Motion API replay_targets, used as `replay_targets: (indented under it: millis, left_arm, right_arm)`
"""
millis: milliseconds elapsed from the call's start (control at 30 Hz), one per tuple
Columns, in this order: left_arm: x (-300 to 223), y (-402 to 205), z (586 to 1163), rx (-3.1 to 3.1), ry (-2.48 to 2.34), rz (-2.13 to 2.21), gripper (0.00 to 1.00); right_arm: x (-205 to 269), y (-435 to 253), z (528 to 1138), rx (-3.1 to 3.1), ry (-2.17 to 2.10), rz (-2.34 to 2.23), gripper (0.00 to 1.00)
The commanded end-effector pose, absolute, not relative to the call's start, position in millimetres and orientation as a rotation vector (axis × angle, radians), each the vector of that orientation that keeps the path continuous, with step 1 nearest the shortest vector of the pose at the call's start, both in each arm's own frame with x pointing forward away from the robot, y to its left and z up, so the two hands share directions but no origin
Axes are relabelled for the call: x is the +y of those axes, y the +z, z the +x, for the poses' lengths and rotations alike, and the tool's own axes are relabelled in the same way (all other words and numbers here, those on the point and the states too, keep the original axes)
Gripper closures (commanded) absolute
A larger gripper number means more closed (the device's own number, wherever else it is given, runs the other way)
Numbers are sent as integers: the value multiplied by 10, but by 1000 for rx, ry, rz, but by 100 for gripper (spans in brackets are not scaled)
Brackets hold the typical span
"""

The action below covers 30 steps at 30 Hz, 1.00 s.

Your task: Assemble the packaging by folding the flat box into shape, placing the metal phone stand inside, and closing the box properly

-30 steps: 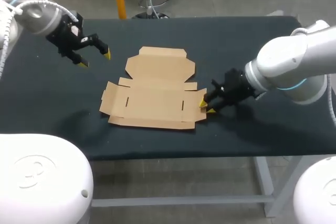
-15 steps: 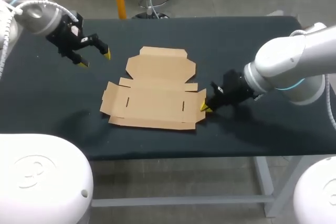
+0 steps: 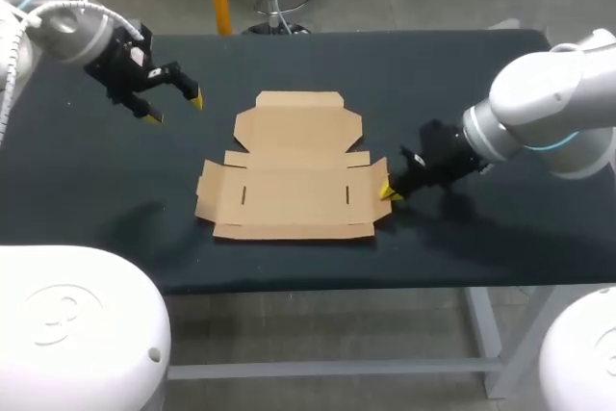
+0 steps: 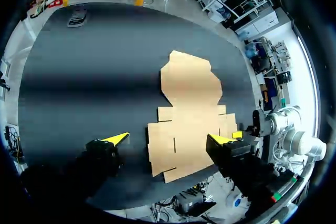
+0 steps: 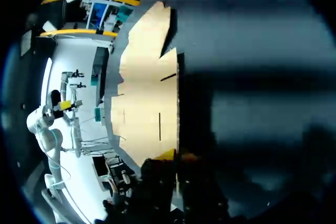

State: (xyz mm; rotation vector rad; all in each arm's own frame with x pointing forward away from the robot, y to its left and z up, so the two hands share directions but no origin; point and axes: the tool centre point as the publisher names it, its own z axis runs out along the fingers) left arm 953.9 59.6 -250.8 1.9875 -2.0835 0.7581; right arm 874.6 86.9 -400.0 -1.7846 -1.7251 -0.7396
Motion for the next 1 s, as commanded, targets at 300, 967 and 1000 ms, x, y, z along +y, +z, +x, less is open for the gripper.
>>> replay_targets:
  millis: [300, 967, 1000]
  left_arm:
    - [591, -2495, 9538, -2085, 749, 1992, 0]
    - [591, -2495, 9538, -2085, 749, 1992, 0]
    - [591, -2495, 9538, -2085, 749, 1992, 0]
  right_arm:
    - [821, -4070, 8945, -1793, -726, -1664, 100]
    - [838, -4095, 8942, -1769, -709, -1689, 100]
    - [836, -4093, 8937, -1766, -710, -1694, 100]
